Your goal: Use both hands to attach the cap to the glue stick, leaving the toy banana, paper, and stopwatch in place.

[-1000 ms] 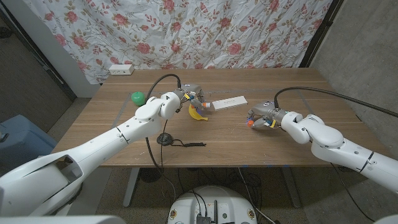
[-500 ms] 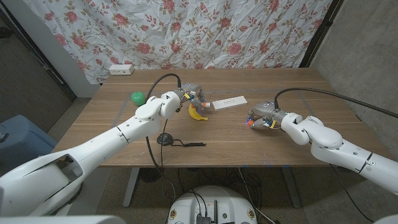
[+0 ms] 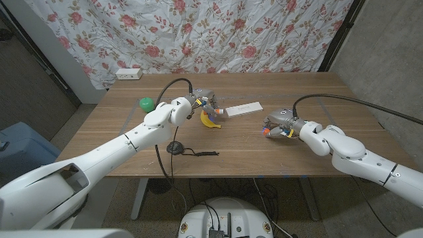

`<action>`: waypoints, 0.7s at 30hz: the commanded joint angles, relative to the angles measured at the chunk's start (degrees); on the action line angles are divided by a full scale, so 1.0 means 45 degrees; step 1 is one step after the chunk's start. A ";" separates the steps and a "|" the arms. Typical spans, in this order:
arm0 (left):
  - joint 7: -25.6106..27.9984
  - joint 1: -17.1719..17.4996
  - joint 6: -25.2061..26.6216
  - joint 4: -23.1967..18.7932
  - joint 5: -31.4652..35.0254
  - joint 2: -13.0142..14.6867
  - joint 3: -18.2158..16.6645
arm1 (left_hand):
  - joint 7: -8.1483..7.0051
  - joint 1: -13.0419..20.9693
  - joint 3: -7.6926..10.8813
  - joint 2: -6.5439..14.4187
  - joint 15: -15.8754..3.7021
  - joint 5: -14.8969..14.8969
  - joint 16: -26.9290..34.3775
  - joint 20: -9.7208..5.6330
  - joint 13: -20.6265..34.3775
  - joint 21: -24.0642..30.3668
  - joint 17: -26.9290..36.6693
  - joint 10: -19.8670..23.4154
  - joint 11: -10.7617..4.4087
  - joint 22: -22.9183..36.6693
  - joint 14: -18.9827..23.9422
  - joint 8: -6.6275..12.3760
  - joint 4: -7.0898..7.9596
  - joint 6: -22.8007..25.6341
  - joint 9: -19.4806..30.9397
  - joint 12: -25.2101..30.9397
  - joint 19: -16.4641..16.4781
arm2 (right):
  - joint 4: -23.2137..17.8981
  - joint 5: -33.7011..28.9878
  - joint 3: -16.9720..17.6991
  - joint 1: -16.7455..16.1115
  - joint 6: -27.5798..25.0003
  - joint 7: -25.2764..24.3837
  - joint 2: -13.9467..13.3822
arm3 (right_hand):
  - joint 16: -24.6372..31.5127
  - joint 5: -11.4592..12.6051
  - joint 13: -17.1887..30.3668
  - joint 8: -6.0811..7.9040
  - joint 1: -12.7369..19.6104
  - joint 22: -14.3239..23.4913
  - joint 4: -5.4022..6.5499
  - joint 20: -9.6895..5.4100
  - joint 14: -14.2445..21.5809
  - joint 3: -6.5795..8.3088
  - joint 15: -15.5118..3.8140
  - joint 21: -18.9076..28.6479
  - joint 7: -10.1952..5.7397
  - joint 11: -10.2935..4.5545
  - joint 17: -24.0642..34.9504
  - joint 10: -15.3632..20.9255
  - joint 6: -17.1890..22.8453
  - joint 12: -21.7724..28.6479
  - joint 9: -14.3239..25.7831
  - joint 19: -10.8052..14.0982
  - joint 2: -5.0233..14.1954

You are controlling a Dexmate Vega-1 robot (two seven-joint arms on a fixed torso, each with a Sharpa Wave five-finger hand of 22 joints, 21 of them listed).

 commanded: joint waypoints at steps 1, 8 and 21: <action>0.0114 -0.0041 -0.0162 0.0134 -0.0097 -0.0002 -0.0006 | -0.0118 -0.0367 -0.0017 0.0833 -0.1862 0.0084 0.0003 -0.0512 0.0050 0.0064 0.0026 0.0176 -0.0199 0.0029 -0.0086 0.0136 0.0018 0.1120 0.0255 0.0087 0.0045 | 0.0145 0.0300 0.0176 -0.0182 0.0144 -0.0589 -0.0064 | 0.0151 0.0130 0.0025 0.0095 0.0303 0.0029 -0.0033 -0.0137 0.0206 -0.0084 -0.2050 -0.0013 -0.0002 0.0001 0.0054 0.0301 0.0220 0.0035 0.0006 0.0118 -0.0033; 0.0208 -0.0123 -0.0373 0.0330 -0.0202 -0.0036 -0.0015 | -0.0121 -0.0360 -0.0016 0.0841 -0.1861 0.0086 0.0004 -0.0522 0.0050 0.0062 0.0025 0.0181 -0.0199 0.0029 -0.0086 0.0144 0.0009 0.1123 0.0264 0.0091 0.0043 | 0.0090 0.0494 0.0314 -0.0260 0.0184 -0.0827 -0.0142 | 0.0254 0.0209 0.0024 0.0141 0.0430 0.0027 -0.0023 -0.0212 0.0361 -0.0173 -0.2078 -0.0019 0.0009 0.0003 0.0074 0.0549 0.0383 0.0041 -0.0009 0.0169 0.0003; 0.0531 0.0201 -0.0334 0.0335 -0.1108 -0.0048 -0.0419 | -0.0139 -0.0336 -0.0013 0.0857 -0.1864 0.0089 0.0001 -0.0505 0.0052 0.0059 0.0024 0.0187 -0.0200 0.0029 -0.0093 0.0154 -0.0012 0.1109 0.0284 0.0097 0.0036 | -0.0763 0.1407 0.1103 -0.0933 -0.0452 -0.1163 -0.0442 | 0.0358 0.0267 0.0020 0.0214 0.0439 0.0028 0.0076 -0.0252 0.0477 -0.0318 -0.2070 -0.0031 0.0004 0.0013 0.0099 0.0808 0.0630 0.0025 -0.0012 0.0205 0.0141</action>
